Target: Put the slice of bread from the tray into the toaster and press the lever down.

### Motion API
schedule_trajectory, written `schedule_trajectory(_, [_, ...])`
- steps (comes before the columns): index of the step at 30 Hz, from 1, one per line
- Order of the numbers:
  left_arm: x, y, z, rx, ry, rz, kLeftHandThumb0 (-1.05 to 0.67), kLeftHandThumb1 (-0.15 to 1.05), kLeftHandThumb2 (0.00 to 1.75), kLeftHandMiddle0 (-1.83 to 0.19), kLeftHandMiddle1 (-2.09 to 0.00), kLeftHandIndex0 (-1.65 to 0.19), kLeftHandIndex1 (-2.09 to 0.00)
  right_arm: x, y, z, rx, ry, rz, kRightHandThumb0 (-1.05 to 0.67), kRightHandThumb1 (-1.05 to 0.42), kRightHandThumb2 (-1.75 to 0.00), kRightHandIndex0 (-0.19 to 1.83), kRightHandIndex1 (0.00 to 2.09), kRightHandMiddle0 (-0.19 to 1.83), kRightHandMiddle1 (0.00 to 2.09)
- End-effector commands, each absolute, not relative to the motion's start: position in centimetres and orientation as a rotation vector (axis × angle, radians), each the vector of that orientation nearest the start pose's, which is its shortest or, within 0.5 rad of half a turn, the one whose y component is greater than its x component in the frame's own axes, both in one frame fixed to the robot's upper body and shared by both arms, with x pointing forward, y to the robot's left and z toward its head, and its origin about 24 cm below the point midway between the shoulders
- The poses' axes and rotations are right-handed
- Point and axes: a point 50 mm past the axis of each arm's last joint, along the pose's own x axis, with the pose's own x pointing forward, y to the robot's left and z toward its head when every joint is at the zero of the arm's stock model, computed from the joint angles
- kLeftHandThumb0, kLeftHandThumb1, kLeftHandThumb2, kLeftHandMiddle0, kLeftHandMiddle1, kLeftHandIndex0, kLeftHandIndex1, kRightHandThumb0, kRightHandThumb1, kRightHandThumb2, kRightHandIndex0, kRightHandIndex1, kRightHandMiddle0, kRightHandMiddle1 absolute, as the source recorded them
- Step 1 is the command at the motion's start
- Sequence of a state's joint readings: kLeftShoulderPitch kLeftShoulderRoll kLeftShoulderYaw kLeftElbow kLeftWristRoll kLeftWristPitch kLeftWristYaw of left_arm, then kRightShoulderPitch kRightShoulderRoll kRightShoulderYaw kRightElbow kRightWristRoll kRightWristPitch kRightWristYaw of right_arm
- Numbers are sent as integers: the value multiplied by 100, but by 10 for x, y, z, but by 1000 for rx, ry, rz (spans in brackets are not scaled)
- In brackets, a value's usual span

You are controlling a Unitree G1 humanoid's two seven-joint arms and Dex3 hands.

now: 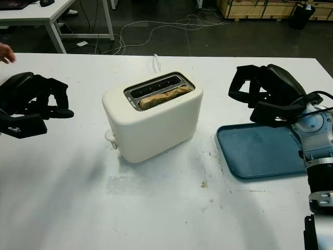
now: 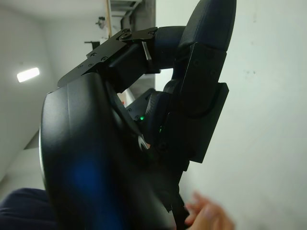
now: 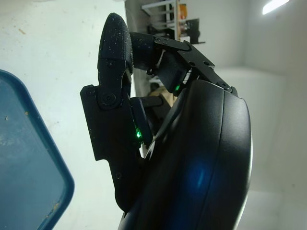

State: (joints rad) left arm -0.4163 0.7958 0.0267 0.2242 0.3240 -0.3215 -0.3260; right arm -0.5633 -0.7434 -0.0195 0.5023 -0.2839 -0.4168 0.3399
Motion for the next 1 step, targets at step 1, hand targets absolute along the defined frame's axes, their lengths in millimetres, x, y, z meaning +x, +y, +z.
schedule_trajectory(1, [309,260,184,1154,-309,-252,-86,91,0,-119,-155,-108,-132,331,-272,179,-1038,-297,237,-61,-92,-37,65,166,75,92])
